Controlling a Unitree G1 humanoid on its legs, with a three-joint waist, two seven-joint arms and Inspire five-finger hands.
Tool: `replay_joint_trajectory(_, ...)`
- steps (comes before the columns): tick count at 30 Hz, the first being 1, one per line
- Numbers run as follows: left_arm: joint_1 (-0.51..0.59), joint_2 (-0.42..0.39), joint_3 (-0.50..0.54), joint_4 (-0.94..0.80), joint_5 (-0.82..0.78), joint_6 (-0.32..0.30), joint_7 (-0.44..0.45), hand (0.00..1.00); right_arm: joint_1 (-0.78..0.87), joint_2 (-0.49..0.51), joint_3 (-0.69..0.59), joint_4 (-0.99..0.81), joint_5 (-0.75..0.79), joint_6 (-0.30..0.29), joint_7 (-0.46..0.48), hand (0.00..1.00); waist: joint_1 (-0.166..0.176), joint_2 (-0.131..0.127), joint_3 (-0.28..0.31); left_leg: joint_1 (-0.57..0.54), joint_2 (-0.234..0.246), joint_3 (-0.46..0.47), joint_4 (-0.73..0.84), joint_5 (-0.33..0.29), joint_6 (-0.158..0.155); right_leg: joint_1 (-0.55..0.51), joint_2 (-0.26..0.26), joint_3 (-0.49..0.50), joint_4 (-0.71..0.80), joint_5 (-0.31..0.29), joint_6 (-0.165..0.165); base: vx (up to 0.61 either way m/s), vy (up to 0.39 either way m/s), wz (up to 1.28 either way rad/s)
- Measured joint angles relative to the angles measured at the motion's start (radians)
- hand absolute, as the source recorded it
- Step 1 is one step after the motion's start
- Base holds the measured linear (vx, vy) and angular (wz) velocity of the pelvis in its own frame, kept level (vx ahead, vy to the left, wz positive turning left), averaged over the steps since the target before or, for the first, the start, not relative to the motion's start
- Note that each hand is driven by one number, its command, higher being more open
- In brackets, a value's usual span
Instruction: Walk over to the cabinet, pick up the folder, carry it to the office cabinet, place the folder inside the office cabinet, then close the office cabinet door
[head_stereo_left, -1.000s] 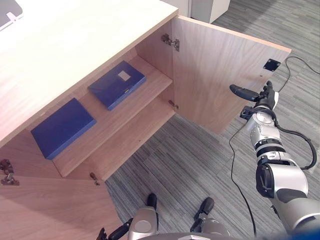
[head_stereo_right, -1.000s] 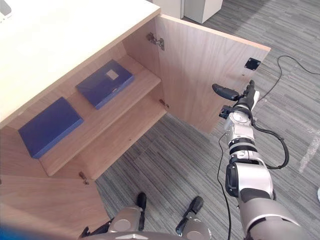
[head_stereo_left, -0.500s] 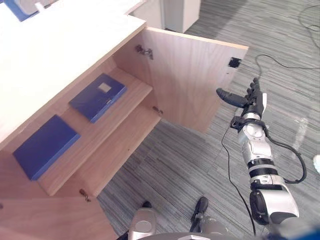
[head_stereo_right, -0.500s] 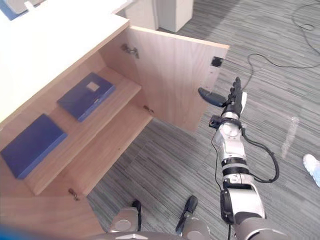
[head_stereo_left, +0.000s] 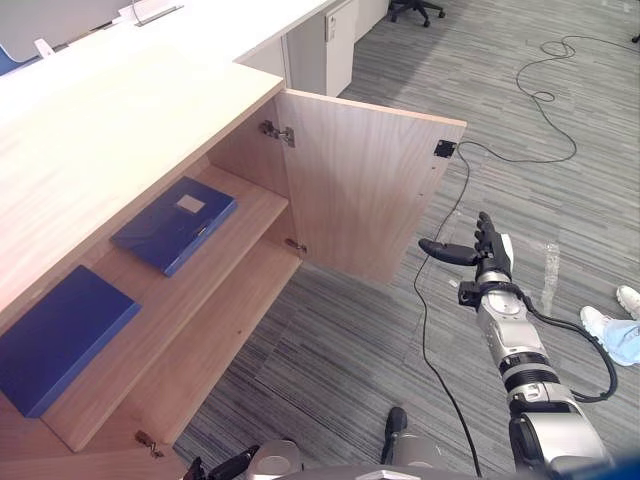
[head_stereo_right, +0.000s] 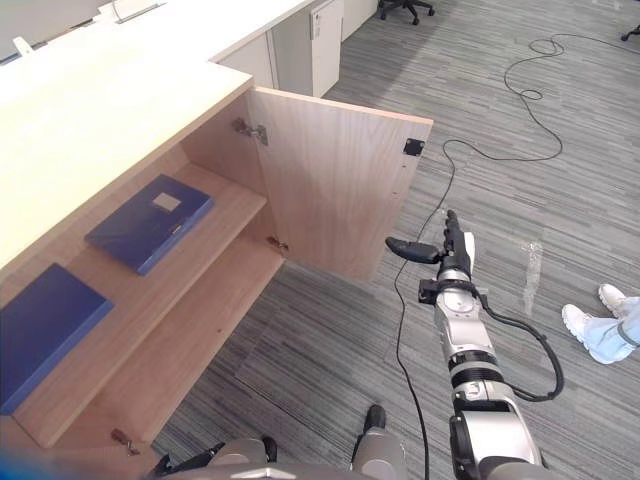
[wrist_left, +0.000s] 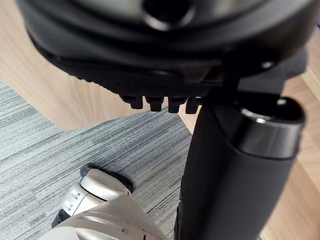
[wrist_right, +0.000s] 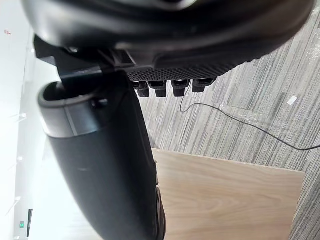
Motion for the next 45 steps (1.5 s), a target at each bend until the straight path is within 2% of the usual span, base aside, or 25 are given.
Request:
replay_joint_trajectory(4,0.008,-0.009,-0.001,0.009,0.000,0.001,-0.003,1.00,0.000,-0.038,0.000,0.000,0.000,0.000,0.005,1.00,0.000,0.024,-0.032,-0.029,0.008,-0.013,-0.024,0.011,-0.001,0.018,0.023,-0.015,-0.114,0.058,-0.005,0.02,-0.014,0.03)
replay_joint_trajectory(8,0.014,-0.009,-0.002,0.015,0.010,0.002,-0.006,1.00,0.005,-0.063,0.001,0.004,0.000,0.001,0.016,1.00,-0.004,0.035,-0.043,-0.025,0.017,-0.051,-0.040,0.017,-0.006,0.044,0.035,-0.048,-0.141,0.061,-0.003,0.07,-0.032,0.20)
replay_joint_trajectory(16,0.022,-0.006,-0.003,0.019,0.017,0.000,-0.011,1.00,0.000,-0.058,0.005,0.020,0.003,0.001,0.017,1.00,0.005,0.027,-0.066,-0.044,0.016,-0.113,-0.048,0.029,-0.011,0.085,0.040,-0.118,-0.193,0.063,-0.006,0.05,0.004,0.24)
replay_joint_trajectory(19,0.029,-0.010,0.035,0.019,0.017,0.001,-0.011,1.00,-0.001,-0.021,0.004,0.020,0.004,0.001,0.007,1.00,0.024,0.031,-0.060,-0.110,0.032,-0.115,0.116,0.015,-0.033,0.092,0.056,-0.114,-0.171,0.029,-0.015,0.00,-0.003,0.03)
replay_joint_trajectory(20,0.037,-0.013,0.067,0.018,0.017,0.001,-0.010,1.00,0.010,0.004,0.003,0.015,0.004,0.002,-0.001,1.00,0.031,0.036,-0.051,-0.152,0.043,-0.114,0.268,0.014,-0.033,0.113,0.063,-0.116,-0.136,0.003,-0.023,0.01,-0.032,-0.04)
replay_joint_trajectory(22,0.064,-0.023,0.085,0.016,0.017,0.002,-0.006,1.00,0.051,0.036,-0.007,-0.030,0.004,0.002,-0.017,1.00,0.053,0.061,-0.040,-0.206,0.065,-0.112,0.492,0.058,0.024,0.163,0.089,-0.116,-0.103,-0.045,-0.031,0.00,-0.017,-0.06)
replay_joint_trajectory(23,0.076,-0.026,0.088,0.020,0.016,0.004,-0.004,1.00,0.083,0.072,-0.039,-0.076,0.004,0.002,-0.022,1.00,0.060,0.049,-0.040,-0.236,0.061,-0.109,0.569,0.139,0.033,0.195,0.083,-0.111,-0.127,-0.053,-0.036,-0.01,-0.006,-0.05)
replay_joint_trajectory(24,0.077,-0.031,0.089,0.020,0.016,0.006,-0.003,1.00,0.093,0.089,-0.052,-0.096,0.004,0.000,-0.033,1.00,0.060,0.032,-0.037,-0.263,0.052,-0.103,0.592,0.168,0.040,0.204,0.077,-0.107,-0.145,-0.053,-0.036,0.00,0.000,0.00)
replay_joint_trajectory(25,0.073,-0.050,0.088,0.025,0.016,0.011,-0.006,1.00,0.096,0.114,-0.086,-0.126,0.004,-0.007,-0.056,1.00,0.060,0.020,-0.033,-0.301,0.037,-0.087,0.593,0.098,0.025,0.199,0.063,-0.104,-0.156,-0.053,-0.037,0.02,-0.026,0.06)
replay_joint_trajectory(26,0.070,-0.072,0.089,0.025,0.016,0.013,-0.015,1.00,0.097,0.116,-0.120,-0.130,0.003,-0.012,-0.071,1.00,0.055,0.027,-0.032,-0.323,0.031,-0.078,0.513,0.037,-0.004,0.181,0.066,-0.092,-0.154,-0.049,-0.036,0.02,-0.012,0.05)
replay_joint_trajectory(27,0.074,-0.075,0.089,0.024,0.016,0.012,-0.017,1.00,0.100,0.116,-0.137,-0.124,0.003,-0.011,-0.077,1.00,0.055,0.034,-0.036,-0.318,0.028,-0.079,0.433,0.024,-0.024,0.170,0.070,-0.086,-0.154,-0.037,-0.029,0.05,0.041,-0.19)
replay_joint_trajectory(28,0.092,-0.092,0.088,0.027,0.016,0.013,-0.017,1.00,0.105,0.115,-0.165,-0.104,0.003,-0.006,-0.087,1.00,0.065,0.065,-0.048,-0.264,0.037,-0.086,0.210,0.031,-0.026,0.152,0.095,-0.060,-0.152,-0.036,-0.023,0.10,0.102,-0.58)
replay_joint_trajectory(29,0.101,-0.093,0.078,0.044,0.016,0.016,-0.024,1.00,0.108,0.116,-0.169,-0.093,-0.006,0.003,-0.091,1.00,0.073,0.086,-0.056,-0.224,0.042,-0.088,0.116,0.042,-0.014,0.143,0.116,-0.032,-0.144,-0.040,-0.017,0.16,0.183,-0.95)
replay_joint_trajectory(30,0.104,-0.089,0.086,0.059,0.016,0.024,-0.023,1.00,0.115,0.129,-0.173,-0.075,-0.013,0.009,-0.093,1.00,0.082,0.079,-0.052,-0.190,0.037,-0.079,0.087,0.088,-0.004,0.140,0.111,0.004,-0.128,-0.049,-0.011,0.16,0.189,-0.87)
replay_joint_trajectory(32,0.109,-0.083,0.084,0.071,0.016,0.028,-0.016,1.00,0.150,0.146,-0.172,-0.059,-0.030,0.014,-0.089,1.00,0.071,0.051,-0.055,-0.153,0.013,-0.041,0.057,0.088,0.008,0.132,0.079,0.029,-0.093,-0.067,0.007,0.18,0.181,-0.55)
replay_joint_trajectory(34,0.106,-0.077,0.084,0.069,0.016,0.029,-0.026,1.00,0.153,0.145,-0.174,-0.017,-0.043,0.018,-0.089,1.00,0.067,0.043,-0.057,-0.118,-0.012,0.003,0.035,0.076,0.029,0.089,0.035,0.057,0.013,-0.120,0.021,0.18,0.156,-0.44)
replay_joint_trajectory(36,0.103,-0.072,0.083,0.061,0.016,0.021,-0.022,1.00,0.153,0.146,-0.171,0.005,-0.075,0.028,-0.084,1.00,0.055,0.051,-0.060,-0.060,-0.033,0.044,-0.011,0.085,0.045,-0.005,-0.021,0.016,0.237,-0.162,-0.016,0.17,0.119,-0.40)
replay_joint_trajectory(37,0.103,-0.070,0.081,0.051,0.016,0.019,-0.021,1.00,0.153,0.146,-0.167,0.008,-0.075,0.030,-0.083,1.00,0.052,0.053,-0.059,-0.047,-0.034,0.048,-0.014,0.086,0.046,-0.027,-0.038,-0.002,0.298,-0.163,-0.019,0.16,0.088,-0.17)
replay_joint_trajectory(38,0.102,-0.063,0.074,0.024,0.017,0.015,-0.020,1.00,0.153,0.146,-0.158,0.008,-0.075,0.036,-0.078,1.00,0.045,0.056,-0.053,-0.022,-0.034,0.045,-0.016,0.083,0.057,-0.064,-0.065,-0.030,0.415,-0.166,-0.067,0.13,0.066,0.13)
replay_joint_trajectory(39,0.091,-0.045,0.060,0.011,0.018,0.008,-0.017,1.00,0.154,0.147,-0.152,0.008,-0.075,0.036,-0.069,1.00,0.035,0.048,-0.047,-0.006,-0.037,0.031,-0.012,0.079,0.062,-0.076,-0.083,-0.042,0.448,-0.207,-0.096,0.11,0.049,0.25)
replay_joint_trajectory(40,0.085,-0.040,0.054,-0.002,0.018,0.008,-0.017,1.00,0.154,0.147,-0.152,0.005,-0.075,0.036,-0.065,1.00,0.033,0.043,-0.047,-0.006,-0.037,0.024,-0.010,0.077,0.065,-0.077,-0.083,-0.032,0.434,-0.216,-0.096,0.07,0.000,0.41)
replay_joint_trajectory(42,0.055,-0.011,0.043,-0.047,0.017,0.001,-0.014,1.00,0.155,0.147,-0.154,-0.016,-0.079,0.035,-0.058,1.00,0.032,0.018,-0.040,-0.015,-0.037,-0.008,-0.003,0.070,0.054,-0.070,-0.049,0.058,0.298,-0.212,-0.064,0.06,-0.149,0.44)
replay_joint_trajectory(43,0.051,0.005,0.036,-0.073,0.018,-0.010,-0.014,1.00,0.159,0.147,-0.154,-0.035,-0.085,0.034,-0.051,1.00,0.031,-0.009,-0.040,-0.039,-0.051,-0.028,0.024,0.051,0.027,-0.054,-0.035,0.107,0.178,-0.141,0.014,0.04,-0.194,0.44)
replay_joint_trajectory(44,0.037,-0.001,0.036,-0.065,0.019,-0.015,-0.012,1.00,0.163,0.136,-0.157,-0.037,-0.087,0.030,-0.050,1.00,0.024,0.001,-0.037,-0.045,-0.044,-0.045,0.040,0.039,0.016,-0.045,-0.033,0.095,0.177,-0.144,0.046,0.03,-0.209,0.40)
replay_joint_trajectory(45,0.033,-0.010,0.035,-0.062,0.018,-0.011,-0.012,1.00,0.170,0.130,-0.163,-0.037,-0.094,0.030,-0.050,1.00,0.024,0.014,-0.039,-0.053,-0.032,-0.060,0.049,0.037,0.011,-0.033,-0.022,0.077,0.164,-0.143,0.041,0.03,-0.142,0.34)
